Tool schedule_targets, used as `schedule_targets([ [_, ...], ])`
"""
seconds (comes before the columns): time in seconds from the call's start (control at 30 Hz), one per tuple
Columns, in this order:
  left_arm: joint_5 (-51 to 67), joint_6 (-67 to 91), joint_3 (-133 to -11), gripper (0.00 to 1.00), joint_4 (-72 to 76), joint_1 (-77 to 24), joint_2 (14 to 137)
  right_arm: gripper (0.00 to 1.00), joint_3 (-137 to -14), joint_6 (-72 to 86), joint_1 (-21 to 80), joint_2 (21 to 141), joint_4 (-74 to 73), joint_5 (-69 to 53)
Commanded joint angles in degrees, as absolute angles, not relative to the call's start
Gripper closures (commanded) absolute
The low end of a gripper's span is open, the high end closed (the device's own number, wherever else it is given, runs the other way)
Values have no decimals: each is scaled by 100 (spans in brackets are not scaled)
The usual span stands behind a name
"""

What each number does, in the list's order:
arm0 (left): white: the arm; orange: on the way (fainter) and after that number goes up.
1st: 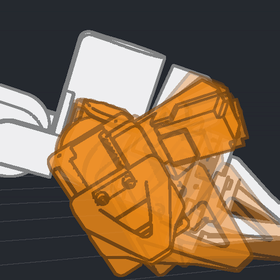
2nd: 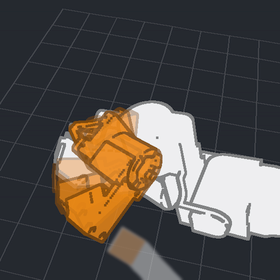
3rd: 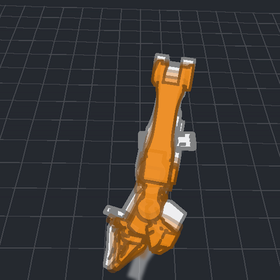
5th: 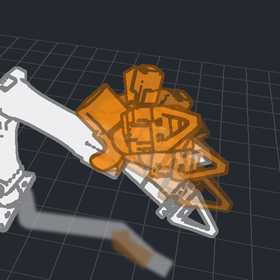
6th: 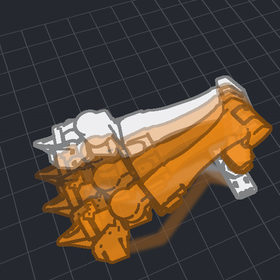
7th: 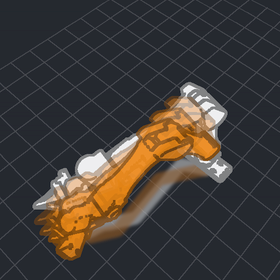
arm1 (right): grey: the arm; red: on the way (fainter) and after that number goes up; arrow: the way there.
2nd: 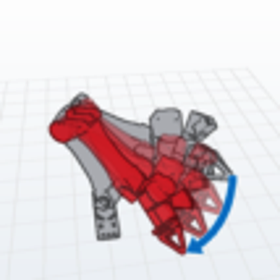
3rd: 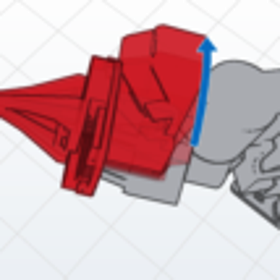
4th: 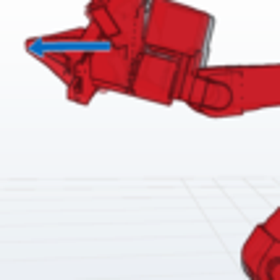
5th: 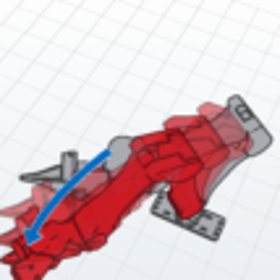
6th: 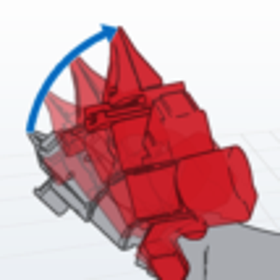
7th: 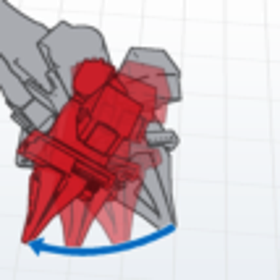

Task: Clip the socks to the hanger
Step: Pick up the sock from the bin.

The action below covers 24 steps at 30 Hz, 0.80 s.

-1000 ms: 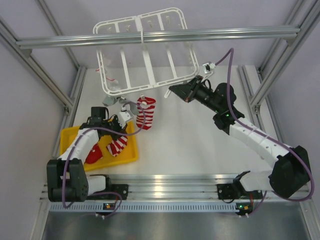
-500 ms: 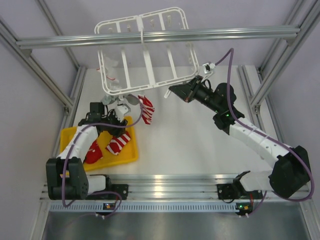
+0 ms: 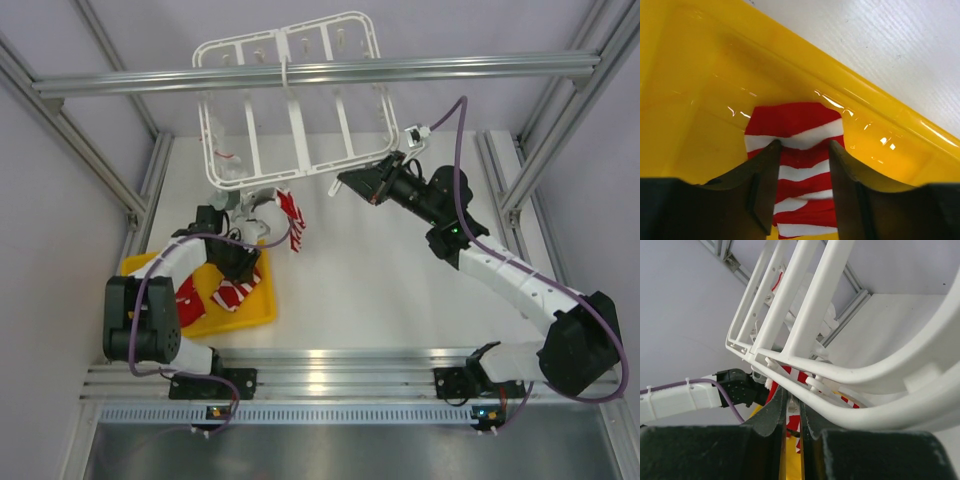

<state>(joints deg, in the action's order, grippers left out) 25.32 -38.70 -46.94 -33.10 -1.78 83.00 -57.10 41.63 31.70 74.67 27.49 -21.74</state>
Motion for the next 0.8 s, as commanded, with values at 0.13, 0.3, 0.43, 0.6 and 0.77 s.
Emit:
schedule_targets([
  [0.13,2373,-3963,-4896,85,-3067,-211,8376,100,-5888,4078,3103,7444,2707,-2189],
  [0.3,2724,-4437,-4747,100,-3558,-211,7595,100,-5906,4017,3102,7436,2637,-2180],
  [0.43,3294,-4990,-4597,100,-4103,-150,6552,100,-5915,3982,3103,7427,2610,-2188],
  [0.6,4657,-5589,-4404,100,-4763,123,5223,100,-5941,3920,3103,7374,2602,-2206],
  [0.77,5387,-5468,-4394,100,-4659,114,3965,100,-6091,3902,3103,7409,2584,-2250],
])
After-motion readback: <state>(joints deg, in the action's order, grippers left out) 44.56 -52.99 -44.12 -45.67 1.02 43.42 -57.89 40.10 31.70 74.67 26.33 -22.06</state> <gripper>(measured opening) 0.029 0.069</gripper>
